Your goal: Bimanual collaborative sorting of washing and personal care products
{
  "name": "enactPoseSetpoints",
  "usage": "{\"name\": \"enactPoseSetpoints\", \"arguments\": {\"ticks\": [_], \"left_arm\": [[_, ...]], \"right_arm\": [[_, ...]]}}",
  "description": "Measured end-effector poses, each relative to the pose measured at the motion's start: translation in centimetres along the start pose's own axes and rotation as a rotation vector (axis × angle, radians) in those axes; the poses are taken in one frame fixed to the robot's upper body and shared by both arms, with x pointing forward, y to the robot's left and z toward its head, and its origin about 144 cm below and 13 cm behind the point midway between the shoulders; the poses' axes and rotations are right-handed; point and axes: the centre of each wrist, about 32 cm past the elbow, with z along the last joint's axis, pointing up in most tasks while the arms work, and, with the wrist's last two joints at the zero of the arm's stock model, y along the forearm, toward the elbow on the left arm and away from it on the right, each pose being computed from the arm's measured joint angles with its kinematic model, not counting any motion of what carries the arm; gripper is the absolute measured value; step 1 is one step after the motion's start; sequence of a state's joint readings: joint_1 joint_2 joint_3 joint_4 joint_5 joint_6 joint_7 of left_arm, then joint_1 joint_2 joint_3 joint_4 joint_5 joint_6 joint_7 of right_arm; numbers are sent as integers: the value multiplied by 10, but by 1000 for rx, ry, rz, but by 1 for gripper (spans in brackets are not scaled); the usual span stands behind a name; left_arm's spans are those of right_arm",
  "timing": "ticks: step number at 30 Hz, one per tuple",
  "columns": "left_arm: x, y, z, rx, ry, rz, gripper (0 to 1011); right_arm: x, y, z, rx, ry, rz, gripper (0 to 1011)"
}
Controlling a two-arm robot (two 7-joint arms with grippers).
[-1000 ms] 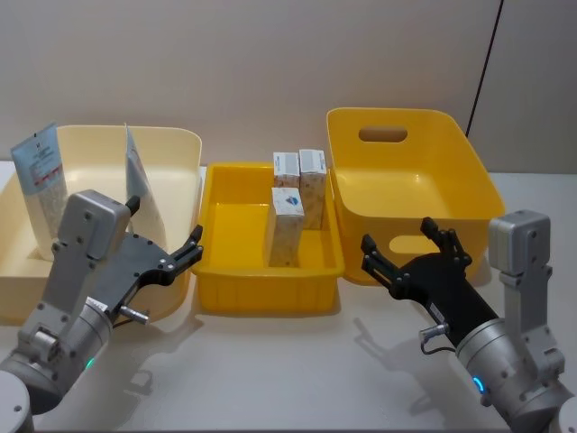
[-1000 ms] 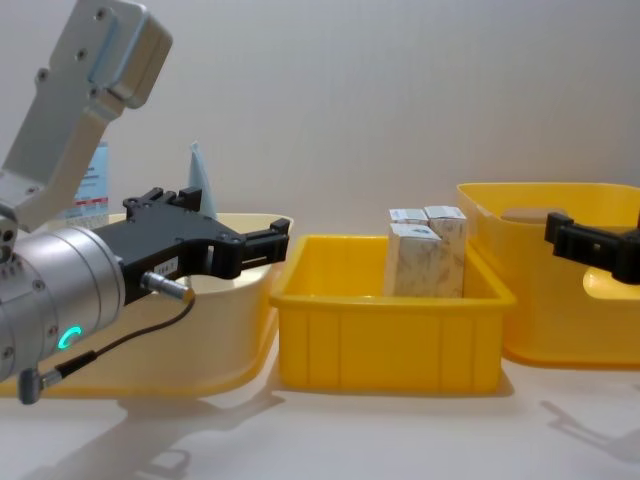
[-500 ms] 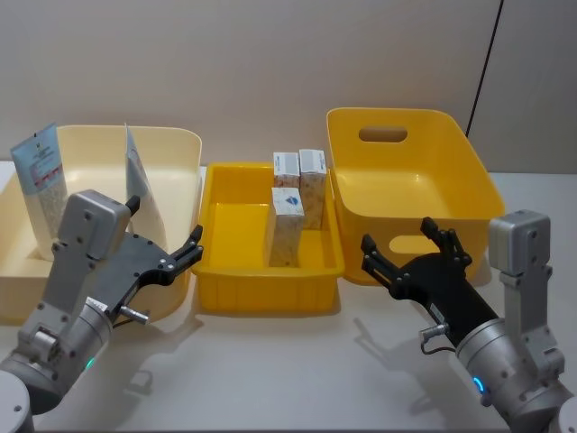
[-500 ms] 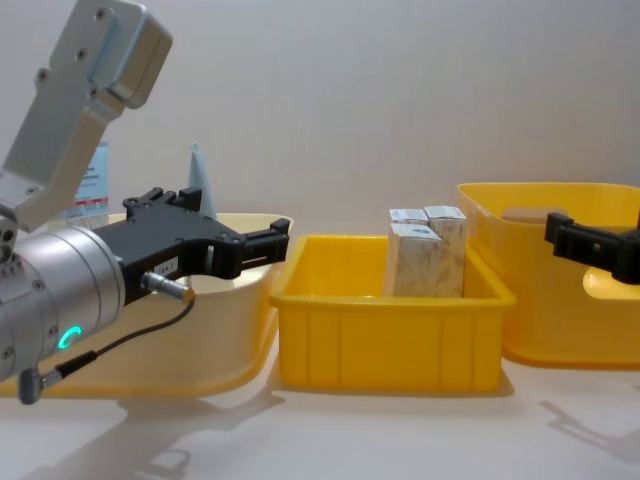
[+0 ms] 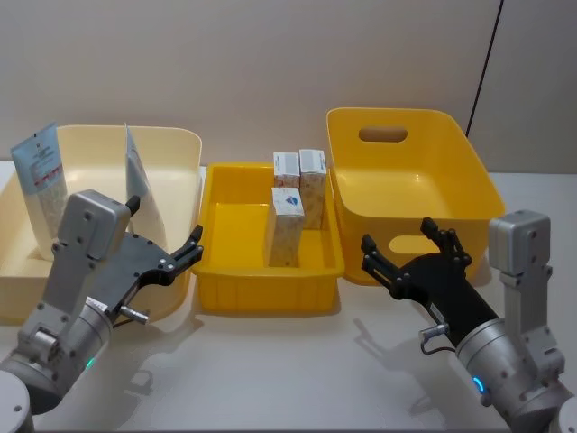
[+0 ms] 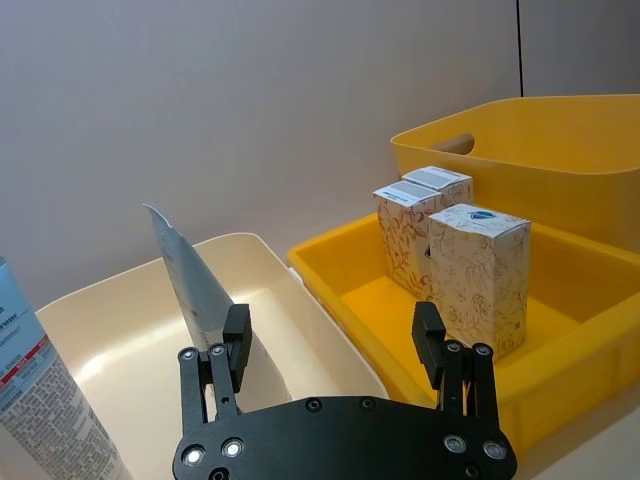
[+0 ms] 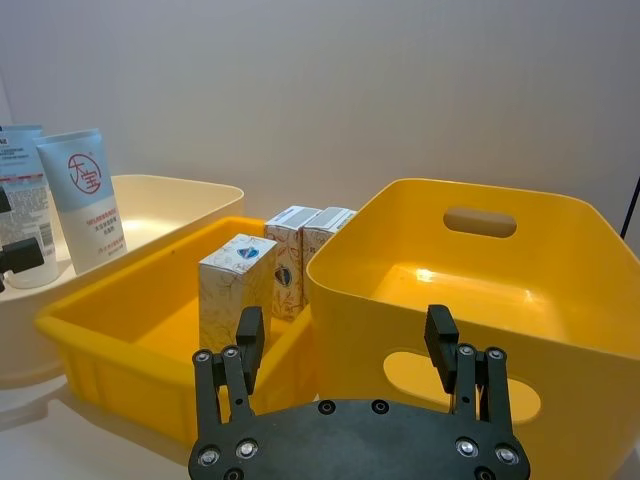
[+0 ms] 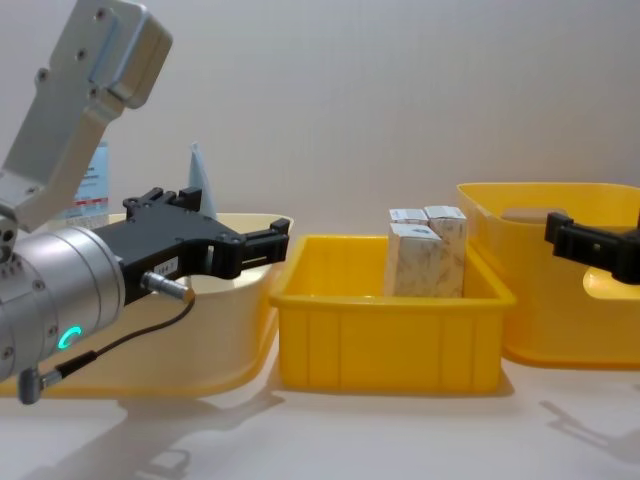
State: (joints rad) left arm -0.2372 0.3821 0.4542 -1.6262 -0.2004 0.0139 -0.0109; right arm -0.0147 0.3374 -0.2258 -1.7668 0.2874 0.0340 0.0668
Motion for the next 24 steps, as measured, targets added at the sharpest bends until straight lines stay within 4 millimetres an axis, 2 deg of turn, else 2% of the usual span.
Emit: {"name": "enactPoseSetpoints", "arguments": {"ticks": [19, 24], "left_arm": [[0, 0, 0, 0, 0, 0, 1003], [0, 0, 0, 0, 0, 0, 1003]], "right_arm": [[0, 0, 0, 0, 0, 0, 1001], [-5, 3, 5, 0, 0, 11, 1001]]}}
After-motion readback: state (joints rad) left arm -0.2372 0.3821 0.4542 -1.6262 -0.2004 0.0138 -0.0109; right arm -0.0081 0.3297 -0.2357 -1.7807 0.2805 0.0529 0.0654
